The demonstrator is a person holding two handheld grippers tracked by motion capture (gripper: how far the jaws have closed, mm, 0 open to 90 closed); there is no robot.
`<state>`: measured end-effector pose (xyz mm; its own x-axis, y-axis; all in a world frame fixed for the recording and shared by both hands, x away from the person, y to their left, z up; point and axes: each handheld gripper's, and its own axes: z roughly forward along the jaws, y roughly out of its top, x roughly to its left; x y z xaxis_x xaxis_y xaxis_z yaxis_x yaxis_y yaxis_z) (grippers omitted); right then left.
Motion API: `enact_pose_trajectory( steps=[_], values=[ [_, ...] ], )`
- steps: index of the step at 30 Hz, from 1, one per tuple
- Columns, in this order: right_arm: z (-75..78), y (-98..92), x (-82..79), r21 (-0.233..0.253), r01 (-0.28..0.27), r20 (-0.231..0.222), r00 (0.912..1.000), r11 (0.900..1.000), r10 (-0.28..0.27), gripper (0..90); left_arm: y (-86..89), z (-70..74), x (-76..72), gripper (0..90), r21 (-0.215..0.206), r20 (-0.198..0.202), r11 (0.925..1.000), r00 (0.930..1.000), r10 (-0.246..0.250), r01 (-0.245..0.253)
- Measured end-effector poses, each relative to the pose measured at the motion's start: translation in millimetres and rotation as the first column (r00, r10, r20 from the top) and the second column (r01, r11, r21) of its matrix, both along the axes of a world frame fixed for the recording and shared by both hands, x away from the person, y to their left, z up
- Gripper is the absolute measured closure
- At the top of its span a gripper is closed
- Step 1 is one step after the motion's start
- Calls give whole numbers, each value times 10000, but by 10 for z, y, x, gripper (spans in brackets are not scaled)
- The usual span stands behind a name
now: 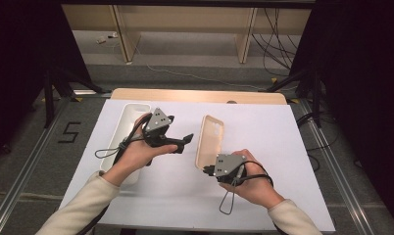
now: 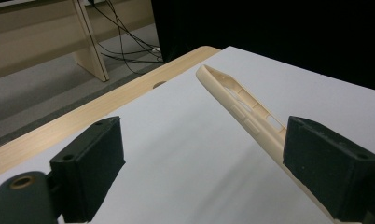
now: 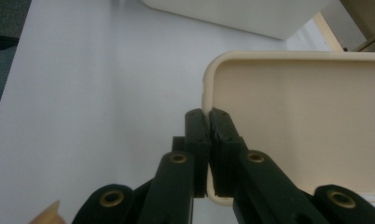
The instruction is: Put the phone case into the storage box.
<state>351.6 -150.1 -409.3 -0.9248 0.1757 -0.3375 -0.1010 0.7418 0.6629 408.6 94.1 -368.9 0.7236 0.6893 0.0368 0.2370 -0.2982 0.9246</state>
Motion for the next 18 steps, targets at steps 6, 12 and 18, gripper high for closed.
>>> enact_pose_trajectory(
  steps=[6,12,18],
  values=[
    [-1,16,0,21,3,122,9999,10000,-4,877,-89,36,38,133,126,-87,9999,9999,-79,80],
    [3,30,-2,-10,-49,154,9999,10000,49,878,-169,34,74,150,212,-284,9997,9996,-78,84],
    [7,42,-7,-10,-143,16,9999,9999,143,878,-218,29,115,160,420,-618,9990,9980,-91,117]
  ],
)
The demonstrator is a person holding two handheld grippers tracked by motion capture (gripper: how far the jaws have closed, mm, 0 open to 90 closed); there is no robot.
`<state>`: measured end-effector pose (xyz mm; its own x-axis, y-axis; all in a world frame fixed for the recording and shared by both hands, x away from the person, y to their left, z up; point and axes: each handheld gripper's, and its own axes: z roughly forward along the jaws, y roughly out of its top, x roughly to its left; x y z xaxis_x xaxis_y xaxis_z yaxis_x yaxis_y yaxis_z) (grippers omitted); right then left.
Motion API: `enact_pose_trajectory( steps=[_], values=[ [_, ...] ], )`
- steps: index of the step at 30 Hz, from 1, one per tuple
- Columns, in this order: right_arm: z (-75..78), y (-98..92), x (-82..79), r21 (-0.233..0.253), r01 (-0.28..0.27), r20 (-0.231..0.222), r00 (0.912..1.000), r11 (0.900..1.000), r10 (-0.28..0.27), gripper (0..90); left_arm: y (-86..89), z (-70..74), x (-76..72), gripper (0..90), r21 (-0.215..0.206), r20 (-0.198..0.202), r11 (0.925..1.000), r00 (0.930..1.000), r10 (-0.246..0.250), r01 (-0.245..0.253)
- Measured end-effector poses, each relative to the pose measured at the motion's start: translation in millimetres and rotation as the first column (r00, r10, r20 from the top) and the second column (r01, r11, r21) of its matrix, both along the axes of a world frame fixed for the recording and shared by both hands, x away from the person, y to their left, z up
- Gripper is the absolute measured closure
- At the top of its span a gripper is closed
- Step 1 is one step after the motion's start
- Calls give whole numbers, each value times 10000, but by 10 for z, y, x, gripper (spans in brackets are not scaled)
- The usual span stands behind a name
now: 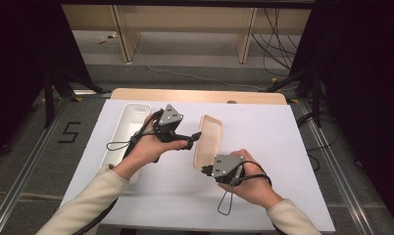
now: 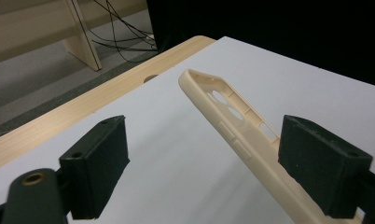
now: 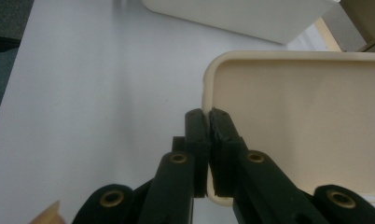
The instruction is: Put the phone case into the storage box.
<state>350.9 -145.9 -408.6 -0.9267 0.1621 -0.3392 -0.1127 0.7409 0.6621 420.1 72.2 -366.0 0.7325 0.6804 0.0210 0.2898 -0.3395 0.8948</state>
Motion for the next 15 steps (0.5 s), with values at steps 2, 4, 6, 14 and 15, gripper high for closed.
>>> enact_pose_trajectory(
  steps=[2,4,6,14,15],
  values=[
    [0,6,-2,12,38,87,10000,10000,-38,879,-22,-1,18,177,-109,-159,9999,9999,64,-66],
    [-1,13,-7,-16,26,88,10000,10000,-25,879,-36,5,41,191,-84,-182,9999,9998,73,-74],
    [2,17,-8,-5,31,91,10000,10000,-31,879,-56,9,56,199,-134,-273,9998,9995,137,-140],
    [3,39,-13,-65,-81,136,9999,9999,82,880,-112,35,131,239,91,-446,9998,9988,185,-181],
    [2,43,-15,-73,-71,170,9998,9999,72,880,-126,37,136,246,2,-529,9997,9983,264,-264]
  ],
)
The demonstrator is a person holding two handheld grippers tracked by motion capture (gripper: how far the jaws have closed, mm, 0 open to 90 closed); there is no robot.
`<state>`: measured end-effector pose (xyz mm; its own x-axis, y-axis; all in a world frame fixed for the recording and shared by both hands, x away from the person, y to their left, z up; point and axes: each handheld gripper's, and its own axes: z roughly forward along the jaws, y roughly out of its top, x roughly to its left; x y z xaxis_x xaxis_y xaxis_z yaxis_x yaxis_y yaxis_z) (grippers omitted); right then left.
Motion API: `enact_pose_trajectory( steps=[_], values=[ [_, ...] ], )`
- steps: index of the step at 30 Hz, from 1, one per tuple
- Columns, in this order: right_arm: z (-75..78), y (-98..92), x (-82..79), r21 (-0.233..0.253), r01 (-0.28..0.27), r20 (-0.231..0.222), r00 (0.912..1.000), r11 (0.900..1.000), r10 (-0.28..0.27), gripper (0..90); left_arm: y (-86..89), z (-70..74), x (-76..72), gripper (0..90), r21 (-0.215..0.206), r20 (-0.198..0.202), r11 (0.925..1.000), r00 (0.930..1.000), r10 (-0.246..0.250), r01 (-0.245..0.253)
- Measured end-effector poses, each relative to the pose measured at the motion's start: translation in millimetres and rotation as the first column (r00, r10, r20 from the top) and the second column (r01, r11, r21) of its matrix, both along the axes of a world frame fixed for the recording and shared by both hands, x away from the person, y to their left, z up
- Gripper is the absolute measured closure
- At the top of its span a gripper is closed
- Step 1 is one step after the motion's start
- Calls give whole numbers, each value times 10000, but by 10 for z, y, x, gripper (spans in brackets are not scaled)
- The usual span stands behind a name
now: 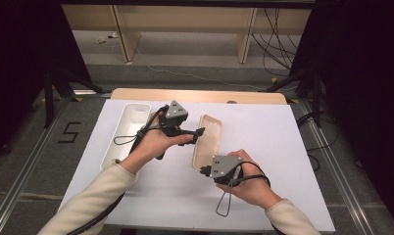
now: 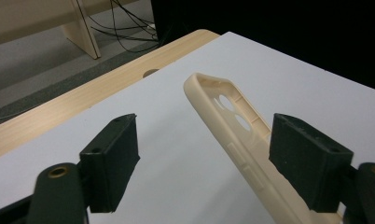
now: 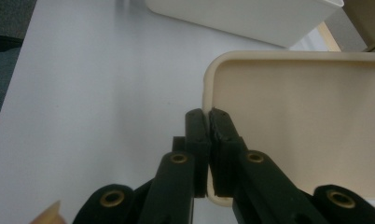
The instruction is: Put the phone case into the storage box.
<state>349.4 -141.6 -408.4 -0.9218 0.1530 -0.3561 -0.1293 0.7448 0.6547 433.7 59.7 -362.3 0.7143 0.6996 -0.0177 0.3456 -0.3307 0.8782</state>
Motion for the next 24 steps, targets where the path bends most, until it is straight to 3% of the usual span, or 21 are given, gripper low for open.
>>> enact_pose_trajectory(
  steps=[3,4,6,15,24],
  values=[
    [-4,12,-7,-17,12,7,10000,10000,-12,880,-41,0,22,269,-185,-44,9998,10000,45,-46],
    [-3,15,-7,-10,11,14,10000,10000,-11,880,-40,10,27,279,74,-88,10000,10000,-30,30],
    [3,15,-5,-8,11,46,10000,10000,-11,880,-62,2,34,303,158,-173,9999,9998,-20,23],
    [-6,26,-7,-86,16,46,10000,10000,-15,880,-106,-16,60,393,278,-548,9995,9984,166,-151],
    [-13,37,-8,-143,-59,64,10000,9999,60,880,-113,-10,85,440,368,-661,9991,9976,221,-197]
  ],
)
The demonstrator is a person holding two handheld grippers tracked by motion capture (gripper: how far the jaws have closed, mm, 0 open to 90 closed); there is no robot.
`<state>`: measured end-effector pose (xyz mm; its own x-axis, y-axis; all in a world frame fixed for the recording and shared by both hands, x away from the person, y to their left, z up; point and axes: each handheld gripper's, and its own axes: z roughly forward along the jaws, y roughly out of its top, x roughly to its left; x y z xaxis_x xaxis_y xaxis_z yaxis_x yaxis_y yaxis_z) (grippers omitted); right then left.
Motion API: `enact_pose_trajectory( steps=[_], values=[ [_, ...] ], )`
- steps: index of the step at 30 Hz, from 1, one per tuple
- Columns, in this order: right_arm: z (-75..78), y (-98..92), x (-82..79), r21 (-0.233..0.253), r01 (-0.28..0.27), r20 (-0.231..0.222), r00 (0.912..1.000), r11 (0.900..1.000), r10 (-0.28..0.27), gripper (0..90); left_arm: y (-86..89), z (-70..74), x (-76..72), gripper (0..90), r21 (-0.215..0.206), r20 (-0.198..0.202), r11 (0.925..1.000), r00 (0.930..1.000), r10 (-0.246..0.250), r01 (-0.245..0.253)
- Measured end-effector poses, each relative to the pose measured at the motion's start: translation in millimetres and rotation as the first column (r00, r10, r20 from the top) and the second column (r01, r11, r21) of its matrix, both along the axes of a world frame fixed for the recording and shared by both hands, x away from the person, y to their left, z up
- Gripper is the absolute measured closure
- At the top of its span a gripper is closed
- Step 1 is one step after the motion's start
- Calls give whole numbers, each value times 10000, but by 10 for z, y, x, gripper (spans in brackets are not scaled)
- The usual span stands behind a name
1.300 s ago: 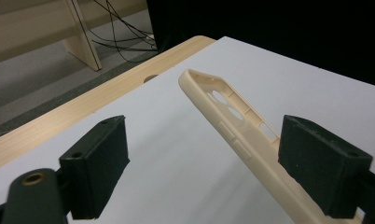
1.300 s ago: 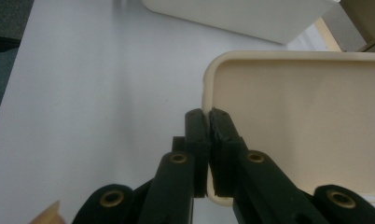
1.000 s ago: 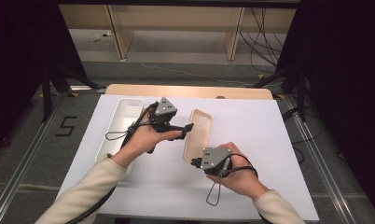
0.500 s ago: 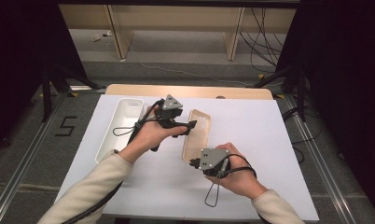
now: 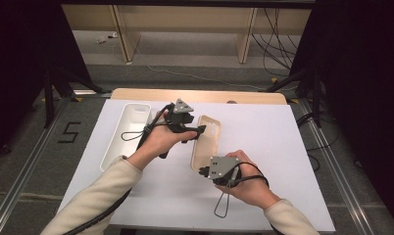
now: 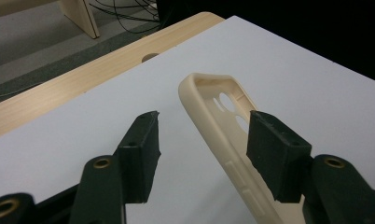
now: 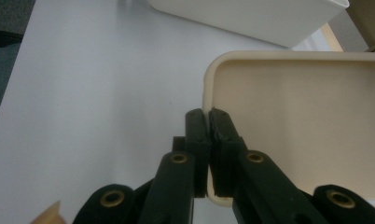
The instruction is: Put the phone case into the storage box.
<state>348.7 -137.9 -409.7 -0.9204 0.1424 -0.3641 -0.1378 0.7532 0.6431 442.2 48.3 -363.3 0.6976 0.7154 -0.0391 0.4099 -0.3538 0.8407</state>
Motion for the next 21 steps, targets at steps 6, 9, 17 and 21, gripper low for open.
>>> enact_pose_trajectory(
  steps=[6,9,17,21],
  values=[
    [-9,8,-9,-85,-36,-28,10000,10000,35,880,-14,-9,25,494,125,-92,9999,9999,67,-66],
    [-13,13,-11,-123,-22,29,10000,9999,22,880,-26,-11,33,529,39,-144,9998,9997,188,-187],
    [-11,15,-9,-193,-42,64,10000,9998,43,880,-42,-5,54,594,33,-344,9995,9990,302,-301],
    [-16,21,-13,-264,-75,57,10000,9996,77,880,-51,-15,58,615,22,-459,9994,9983,358,-358]
  ],
)
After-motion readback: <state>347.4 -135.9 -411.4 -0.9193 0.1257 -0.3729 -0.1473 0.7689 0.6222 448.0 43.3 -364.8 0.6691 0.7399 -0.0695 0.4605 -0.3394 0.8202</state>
